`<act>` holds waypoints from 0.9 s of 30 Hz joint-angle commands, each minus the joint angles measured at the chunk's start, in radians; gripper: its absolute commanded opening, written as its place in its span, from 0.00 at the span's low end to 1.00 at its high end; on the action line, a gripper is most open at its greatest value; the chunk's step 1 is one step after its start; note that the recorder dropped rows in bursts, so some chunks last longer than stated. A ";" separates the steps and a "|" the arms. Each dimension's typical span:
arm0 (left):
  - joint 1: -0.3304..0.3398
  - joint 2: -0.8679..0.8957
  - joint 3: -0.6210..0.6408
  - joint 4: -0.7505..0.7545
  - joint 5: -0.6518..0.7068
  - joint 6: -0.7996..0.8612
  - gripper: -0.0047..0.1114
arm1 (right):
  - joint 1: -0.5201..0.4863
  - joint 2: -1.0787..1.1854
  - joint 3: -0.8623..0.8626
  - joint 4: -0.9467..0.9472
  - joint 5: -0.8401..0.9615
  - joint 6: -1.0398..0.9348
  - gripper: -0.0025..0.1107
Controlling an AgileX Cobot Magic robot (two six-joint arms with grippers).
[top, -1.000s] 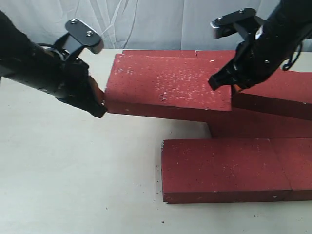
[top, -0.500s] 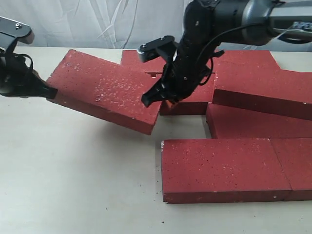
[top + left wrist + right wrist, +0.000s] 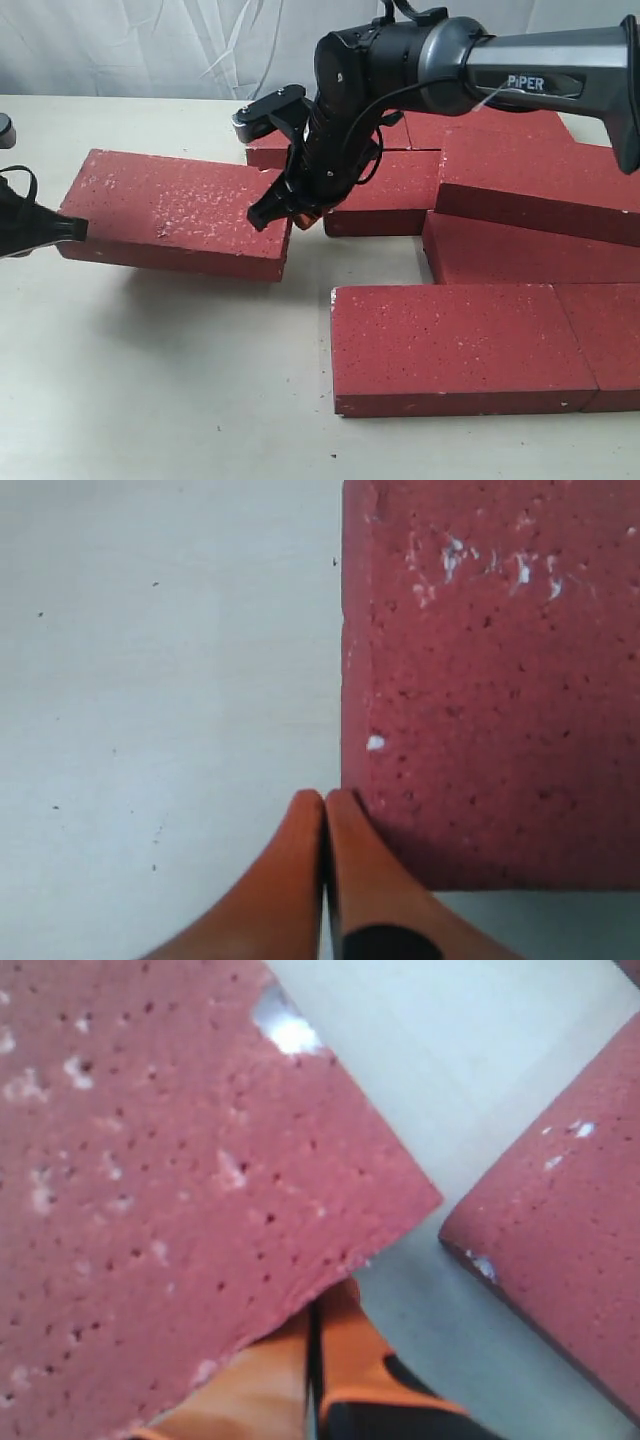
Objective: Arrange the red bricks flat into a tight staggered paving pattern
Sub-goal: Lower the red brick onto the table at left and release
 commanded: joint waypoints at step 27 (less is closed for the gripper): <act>-0.015 0.024 0.016 0.094 -0.476 -0.011 0.04 | 0.000 -0.298 0.433 -0.231 -0.367 -0.128 0.01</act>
